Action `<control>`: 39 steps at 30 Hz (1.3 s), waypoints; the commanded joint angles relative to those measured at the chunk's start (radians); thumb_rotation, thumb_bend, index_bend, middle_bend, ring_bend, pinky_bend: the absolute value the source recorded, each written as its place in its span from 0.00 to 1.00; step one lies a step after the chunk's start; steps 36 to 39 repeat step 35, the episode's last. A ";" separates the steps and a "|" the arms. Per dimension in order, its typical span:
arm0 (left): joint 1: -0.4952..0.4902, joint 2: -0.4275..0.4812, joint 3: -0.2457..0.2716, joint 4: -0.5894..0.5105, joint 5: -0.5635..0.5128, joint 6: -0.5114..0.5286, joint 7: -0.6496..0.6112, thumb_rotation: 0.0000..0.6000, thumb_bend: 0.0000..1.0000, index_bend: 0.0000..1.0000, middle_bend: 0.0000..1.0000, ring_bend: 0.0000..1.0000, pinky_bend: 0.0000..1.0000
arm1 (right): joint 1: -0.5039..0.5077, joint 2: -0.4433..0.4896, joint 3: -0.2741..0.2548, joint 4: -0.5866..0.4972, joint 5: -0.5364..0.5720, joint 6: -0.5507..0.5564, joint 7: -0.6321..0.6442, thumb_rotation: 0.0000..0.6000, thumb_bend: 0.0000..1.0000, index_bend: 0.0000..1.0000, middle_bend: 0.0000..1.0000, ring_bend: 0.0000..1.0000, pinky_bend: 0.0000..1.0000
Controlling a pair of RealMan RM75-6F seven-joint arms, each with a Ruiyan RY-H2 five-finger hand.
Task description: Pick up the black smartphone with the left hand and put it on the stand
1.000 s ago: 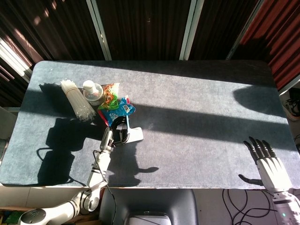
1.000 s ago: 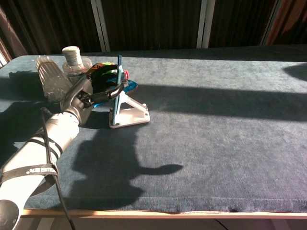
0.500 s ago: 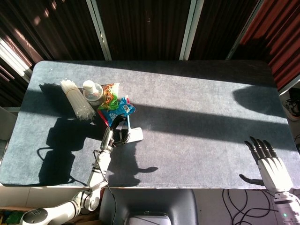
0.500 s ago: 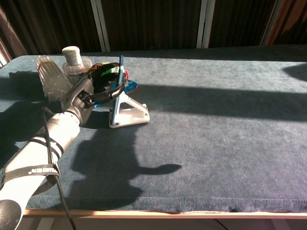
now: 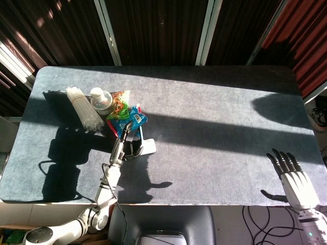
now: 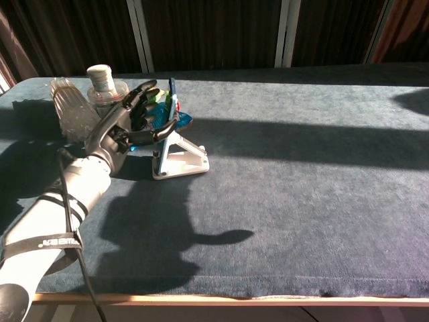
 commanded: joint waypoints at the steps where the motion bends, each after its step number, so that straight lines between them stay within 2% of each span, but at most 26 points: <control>1: 0.002 0.008 0.016 -0.008 0.024 0.030 0.013 1.00 0.29 0.00 0.00 0.00 0.00 | 0.000 -0.001 0.000 0.000 0.000 0.001 0.000 1.00 0.25 0.00 0.00 0.00 0.00; 7: 0.019 0.038 0.036 -0.053 0.055 0.086 0.017 1.00 0.29 0.00 0.00 0.00 0.00 | -0.004 -0.002 0.000 0.002 -0.004 0.009 0.002 1.00 0.25 0.00 0.00 0.00 0.00; 11: 0.076 0.136 0.091 -0.125 0.120 0.192 0.053 1.00 0.29 0.00 0.00 0.00 0.00 | -0.003 -0.002 0.000 0.004 -0.004 0.006 0.002 1.00 0.25 0.00 0.00 0.00 0.00; 13: 0.132 0.238 0.133 -0.185 0.137 0.228 0.115 1.00 0.29 0.00 0.00 0.00 0.00 | -0.003 -0.001 0.000 0.004 -0.002 0.005 0.002 1.00 0.25 0.00 0.00 0.00 0.00; 15: 0.182 0.360 0.166 -0.273 0.119 0.211 0.180 1.00 0.30 0.00 0.00 0.00 0.00 | -0.003 -0.002 -0.001 0.004 0.001 0.001 -0.003 1.00 0.25 0.00 0.00 0.00 0.00; 17: 0.227 0.539 0.221 -0.371 0.103 0.158 0.263 1.00 0.32 0.00 0.00 0.00 0.00 | -0.002 -0.004 -0.002 -0.001 0.001 -0.003 -0.009 1.00 0.25 0.00 0.00 0.00 0.00; 18: 0.253 0.631 0.246 -0.412 0.088 0.140 0.333 1.00 0.32 0.00 0.00 0.00 0.00 | -0.001 -0.006 -0.002 -0.001 0.000 -0.004 -0.015 1.00 0.25 0.00 0.00 0.00 0.00; 20: 0.295 0.739 0.277 -0.454 0.052 0.122 0.480 1.00 0.33 0.00 0.00 0.00 0.00 | 0.000 -0.012 0.000 -0.001 0.003 -0.007 -0.028 1.00 0.25 0.00 0.00 0.00 0.00; 22: 0.343 0.834 0.302 -0.530 -0.022 0.100 0.692 1.00 0.33 0.00 0.00 0.00 0.00 | 0.005 -0.021 0.002 -0.003 0.012 -0.019 -0.050 1.00 0.25 0.00 0.00 0.00 0.00; 24: 0.377 0.892 0.300 -0.650 -0.098 0.100 0.829 1.00 0.33 0.00 0.00 0.00 0.00 | 0.011 -0.029 0.003 -0.010 0.014 -0.030 -0.073 1.00 0.25 0.00 0.00 0.00 0.00; 27: 0.390 0.937 0.298 -0.747 -0.097 0.130 0.934 1.00 0.34 0.00 0.00 0.00 0.00 | 0.013 -0.038 0.002 -0.017 0.003 -0.026 -0.094 1.00 0.25 0.00 0.00 0.00 0.00; 32: 0.425 0.929 0.292 -0.774 -0.085 0.192 1.045 1.00 0.34 0.00 0.00 0.00 0.00 | 0.014 -0.048 -0.004 -0.019 -0.001 -0.033 -0.118 1.00 0.25 0.00 0.00 0.00 0.00; 39: 0.433 0.930 0.287 -0.784 -0.072 0.202 1.061 1.00 0.34 0.00 0.00 0.00 0.00 | 0.017 -0.051 -0.003 -0.018 0.005 -0.040 -0.123 1.00 0.25 0.00 0.00 0.00 0.00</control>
